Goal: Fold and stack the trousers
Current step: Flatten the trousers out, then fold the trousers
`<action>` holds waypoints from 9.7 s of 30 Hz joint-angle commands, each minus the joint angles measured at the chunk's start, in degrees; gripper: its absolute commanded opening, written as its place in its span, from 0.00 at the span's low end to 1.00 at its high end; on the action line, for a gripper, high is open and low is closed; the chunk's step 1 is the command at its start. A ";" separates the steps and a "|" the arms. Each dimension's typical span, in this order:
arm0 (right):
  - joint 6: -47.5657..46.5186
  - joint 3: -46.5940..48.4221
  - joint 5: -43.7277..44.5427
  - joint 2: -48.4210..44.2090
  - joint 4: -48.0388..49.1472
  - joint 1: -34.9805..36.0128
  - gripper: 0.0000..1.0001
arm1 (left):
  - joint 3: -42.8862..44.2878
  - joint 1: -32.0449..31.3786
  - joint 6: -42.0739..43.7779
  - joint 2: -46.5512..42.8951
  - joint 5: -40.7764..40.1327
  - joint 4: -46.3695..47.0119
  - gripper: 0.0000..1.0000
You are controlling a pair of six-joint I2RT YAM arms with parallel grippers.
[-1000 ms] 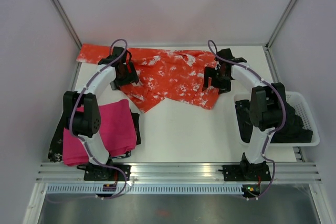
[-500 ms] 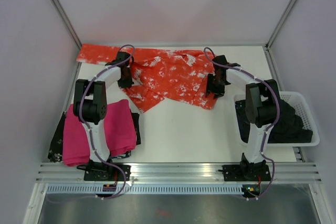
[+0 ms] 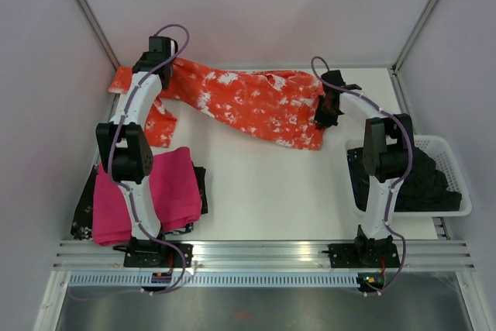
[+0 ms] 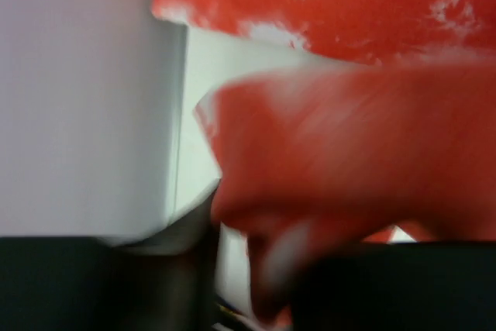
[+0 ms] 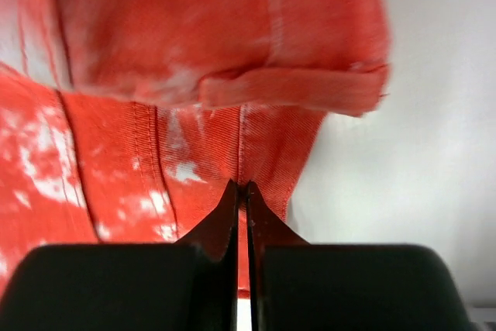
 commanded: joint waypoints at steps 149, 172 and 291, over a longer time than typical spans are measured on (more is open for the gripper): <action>-10.70 45.30 -9.94 26.99 11.69 -22.21 0.96 | 14.44 11.30 -54.25 20.42 23.01 7.01 0.79; -0.58 36.16 -7.68 13.63 18.13 -22.21 0.98 | 20.06 14.91 -70.78 32.02 20.64 17.66 0.59; 2.05 -8.22 4.90 -22.86 18.20 -24.68 0.00 | -15.98 23.44 -51.25 -17.02 22.99 3.79 0.15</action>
